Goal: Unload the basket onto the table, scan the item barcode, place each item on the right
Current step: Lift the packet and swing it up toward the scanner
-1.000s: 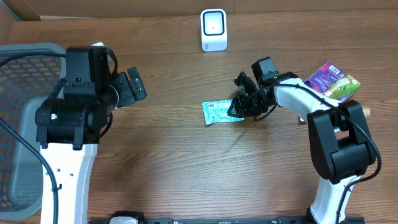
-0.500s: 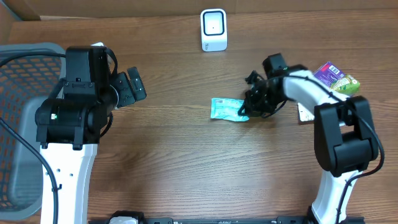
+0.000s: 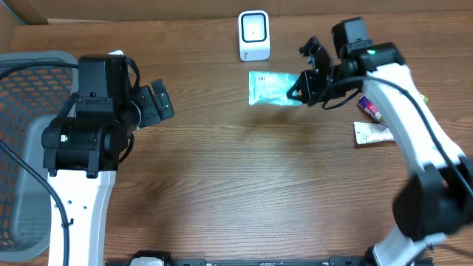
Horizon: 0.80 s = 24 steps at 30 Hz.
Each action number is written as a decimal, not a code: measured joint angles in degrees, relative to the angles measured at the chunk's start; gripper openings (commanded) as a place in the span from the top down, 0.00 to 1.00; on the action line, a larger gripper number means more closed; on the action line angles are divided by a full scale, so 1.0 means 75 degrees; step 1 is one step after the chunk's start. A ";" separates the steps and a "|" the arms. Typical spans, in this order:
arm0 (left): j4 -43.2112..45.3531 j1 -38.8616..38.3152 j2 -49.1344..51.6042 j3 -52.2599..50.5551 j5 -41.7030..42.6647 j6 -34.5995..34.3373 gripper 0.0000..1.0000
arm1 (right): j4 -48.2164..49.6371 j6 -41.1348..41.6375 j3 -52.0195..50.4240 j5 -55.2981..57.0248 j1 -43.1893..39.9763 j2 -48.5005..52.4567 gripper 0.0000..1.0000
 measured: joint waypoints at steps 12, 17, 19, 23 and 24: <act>0.0000 0.0000 0.0000 0.0000 0.0000 0.0000 0.00 | 0.0254 0.0460 0.0189 0.1443 0.0685 -0.2221 0.97; 0.0000 0.0000 0.0000 0.0000 0.0000 0.0000 0.00 | 0.0079 0.1087 0.0723 0.3130 0.1055 -0.2183 0.97; 0.0000 0.0000 0.0000 0.0000 0.0000 0.0000 0.00 | 0.0076 0.1227 0.1209 0.3931 0.1349 -0.2148 0.96; 0.0000 0.0000 0.0000 0.0000 0.0000 -0.0003 0.01 | 0.0632 0.1282 0.2215 0.5654 0.2098 -0.2090 0.96; 0.0000 0.0000 0.0000 0.0000 0.0000 0.0000 0.00 | 0.1064 0.1212 0.2349 0.6216 0.2232 -0.2090 0.96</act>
